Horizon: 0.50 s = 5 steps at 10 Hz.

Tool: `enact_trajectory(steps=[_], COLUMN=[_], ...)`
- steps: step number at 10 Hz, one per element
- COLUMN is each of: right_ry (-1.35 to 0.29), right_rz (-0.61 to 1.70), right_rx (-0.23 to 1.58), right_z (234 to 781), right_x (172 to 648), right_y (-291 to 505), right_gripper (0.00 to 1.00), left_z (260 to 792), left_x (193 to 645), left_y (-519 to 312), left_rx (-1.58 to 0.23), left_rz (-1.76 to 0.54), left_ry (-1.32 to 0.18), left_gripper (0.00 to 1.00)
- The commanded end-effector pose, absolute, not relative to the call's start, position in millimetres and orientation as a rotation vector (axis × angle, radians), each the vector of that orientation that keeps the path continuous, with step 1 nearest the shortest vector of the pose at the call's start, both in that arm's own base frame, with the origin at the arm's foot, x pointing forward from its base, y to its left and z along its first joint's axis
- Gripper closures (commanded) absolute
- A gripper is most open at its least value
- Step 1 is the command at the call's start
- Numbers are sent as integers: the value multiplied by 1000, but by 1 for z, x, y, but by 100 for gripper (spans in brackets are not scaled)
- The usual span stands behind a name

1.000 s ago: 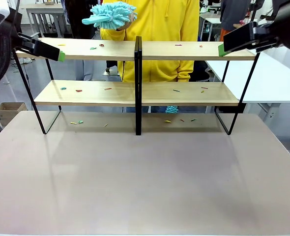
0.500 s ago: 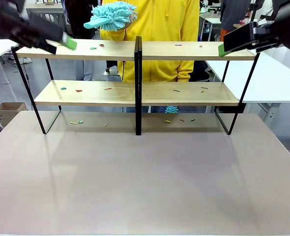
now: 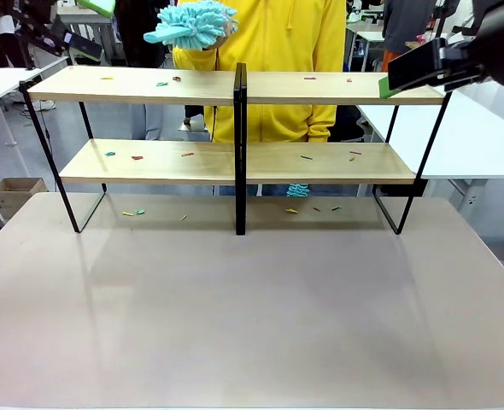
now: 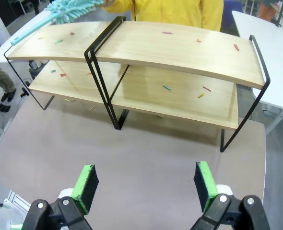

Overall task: Clean the shelves.
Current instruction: Pick up the Duster when the human hands it over.

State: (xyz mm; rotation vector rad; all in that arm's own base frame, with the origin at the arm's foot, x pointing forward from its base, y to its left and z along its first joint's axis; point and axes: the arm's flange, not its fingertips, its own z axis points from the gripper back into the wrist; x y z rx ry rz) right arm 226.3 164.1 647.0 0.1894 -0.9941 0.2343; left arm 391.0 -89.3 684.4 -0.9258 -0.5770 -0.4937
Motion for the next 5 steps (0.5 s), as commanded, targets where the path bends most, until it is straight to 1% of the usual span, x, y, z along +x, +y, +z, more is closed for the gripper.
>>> enact_trajectory(steps=[1, 2, 3, 4, 5], right_ry=[-995, -995, -995, -995, -995], right_rz=[230, 230, 230, 230, 230], right_rx=[192, 192, 192, 192, 192], right_z=[647, 647, 647, 647, 647], right_x=[226, 226, 226, 226, 226], right_y=[164, 164, 164, 164, 164], right_gripper=[0, 0, 0, 0, 0], left_z=[683, 685, 688, 692, 695], left_x=[396, 413, 438, 459, 475], left_y=[-86, -85, -77, -79, -84], left_rx=[-949, -1008, -1099, -1171, -1177], left_rz=[-480, -470, -304, -224, -162], left_ry=[-553, -420, -240, -124, -126], left_gripper=[0, 0, 0, 0, 0])
